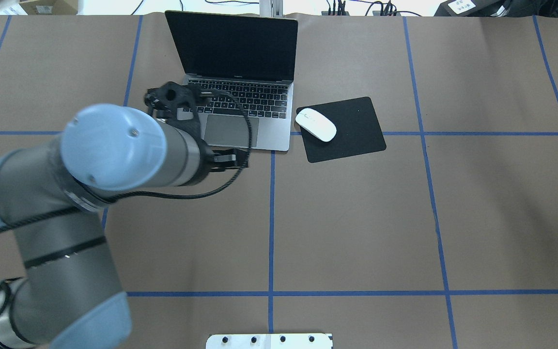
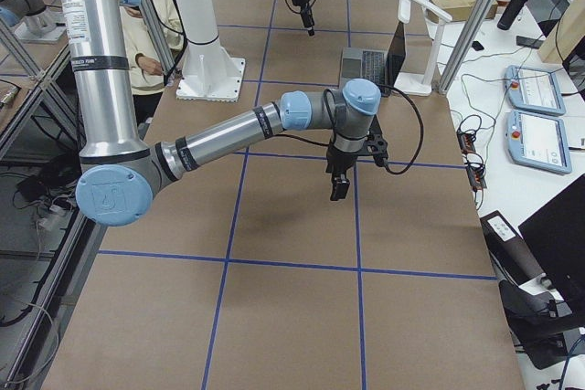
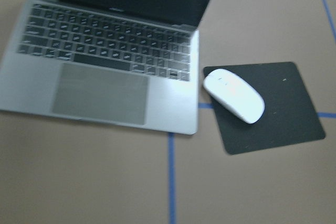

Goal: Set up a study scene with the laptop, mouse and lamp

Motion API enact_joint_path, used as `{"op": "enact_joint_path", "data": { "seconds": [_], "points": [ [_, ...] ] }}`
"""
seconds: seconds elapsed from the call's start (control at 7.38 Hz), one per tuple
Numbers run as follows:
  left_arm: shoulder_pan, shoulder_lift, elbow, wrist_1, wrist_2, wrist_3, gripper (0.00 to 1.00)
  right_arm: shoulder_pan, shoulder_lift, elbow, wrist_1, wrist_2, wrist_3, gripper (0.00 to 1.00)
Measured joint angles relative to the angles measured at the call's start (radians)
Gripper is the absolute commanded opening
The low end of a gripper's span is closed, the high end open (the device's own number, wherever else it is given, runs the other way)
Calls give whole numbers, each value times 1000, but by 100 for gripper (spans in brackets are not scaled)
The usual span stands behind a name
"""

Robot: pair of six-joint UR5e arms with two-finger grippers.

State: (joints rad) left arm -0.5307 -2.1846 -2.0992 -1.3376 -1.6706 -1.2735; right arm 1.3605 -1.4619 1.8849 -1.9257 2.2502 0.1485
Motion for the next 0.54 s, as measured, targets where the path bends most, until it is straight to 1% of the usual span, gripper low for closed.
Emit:
{"op": "enact_joint_path", "data": {
  "seconds": [0.14, 0.27, 0.41, 0.54],
  "points": [
    [-94, 38, -15, 78, -103, 98, 100, 9, 2, 0, 0, -8, 8, 100],
    [-207, 100, -19, 125, -209, 237, 100, 18, 4, -3, 5, -14, 11, 100],
    [-317, 180, -17, 142, -293, 388, 100, 22, 3, -14, 26, -17, 12, 100],
    [-414, 252, -5, 144, -344, 533, 100, 25, 1, -35, 55, -17, 13, 100]
  ]
}}
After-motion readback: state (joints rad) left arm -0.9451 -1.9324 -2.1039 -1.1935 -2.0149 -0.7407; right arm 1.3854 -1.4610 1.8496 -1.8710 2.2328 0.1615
